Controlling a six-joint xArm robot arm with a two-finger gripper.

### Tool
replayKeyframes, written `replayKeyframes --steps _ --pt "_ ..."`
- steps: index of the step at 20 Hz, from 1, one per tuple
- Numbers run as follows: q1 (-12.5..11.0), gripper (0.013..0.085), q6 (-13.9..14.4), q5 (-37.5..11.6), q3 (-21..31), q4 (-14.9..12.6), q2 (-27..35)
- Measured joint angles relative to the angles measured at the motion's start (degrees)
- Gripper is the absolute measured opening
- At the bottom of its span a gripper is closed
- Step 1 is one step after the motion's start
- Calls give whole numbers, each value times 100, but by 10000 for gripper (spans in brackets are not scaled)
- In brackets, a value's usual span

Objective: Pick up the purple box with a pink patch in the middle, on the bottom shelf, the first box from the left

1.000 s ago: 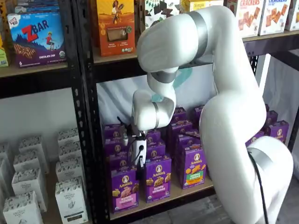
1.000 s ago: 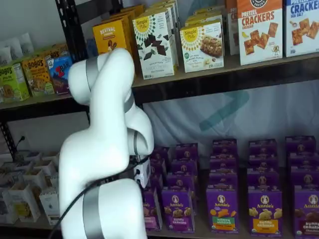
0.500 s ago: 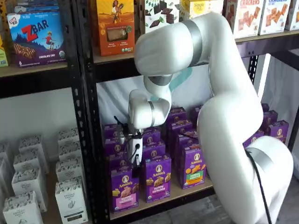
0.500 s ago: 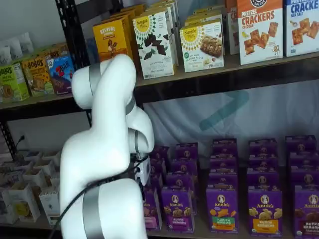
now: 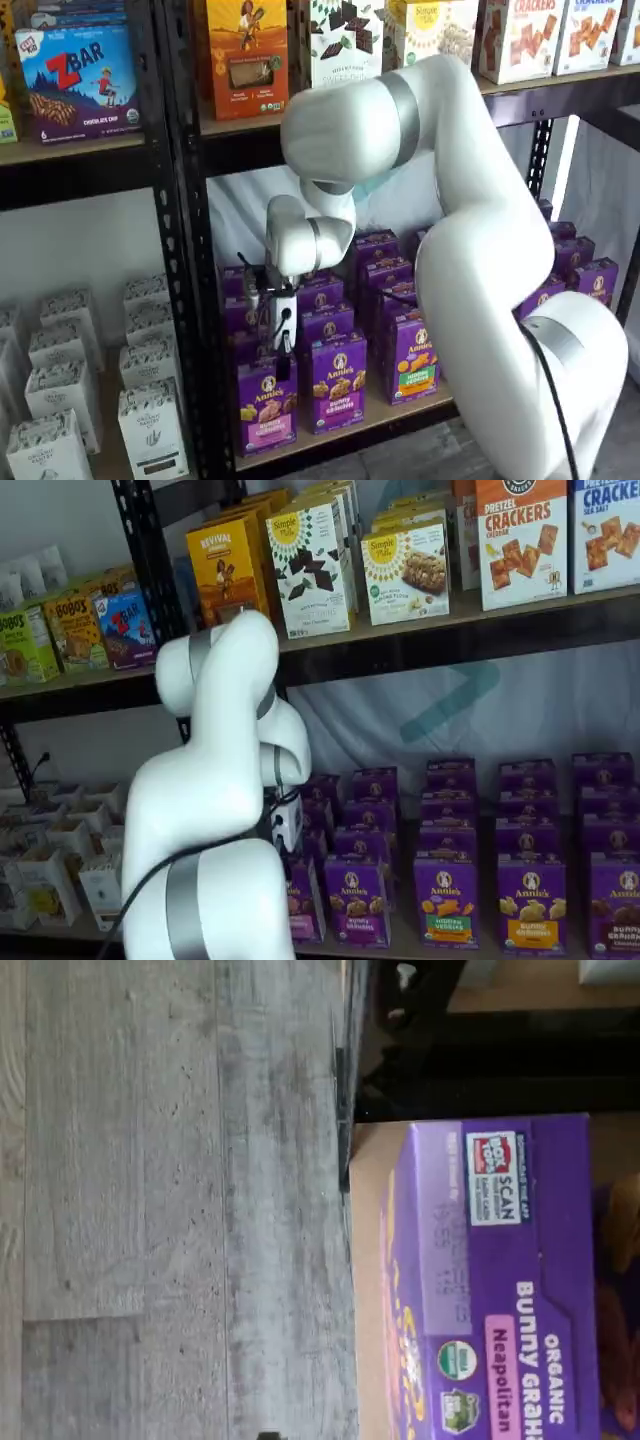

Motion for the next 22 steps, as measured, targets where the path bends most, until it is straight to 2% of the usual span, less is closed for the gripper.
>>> replayKeyframes --steps 7,17,22 --pt "-22 850 288 163 -445 -353 421" --pt "-6 850 355 177 -799 -417 849" --pt "27 850 369 12 -809 -405 949"
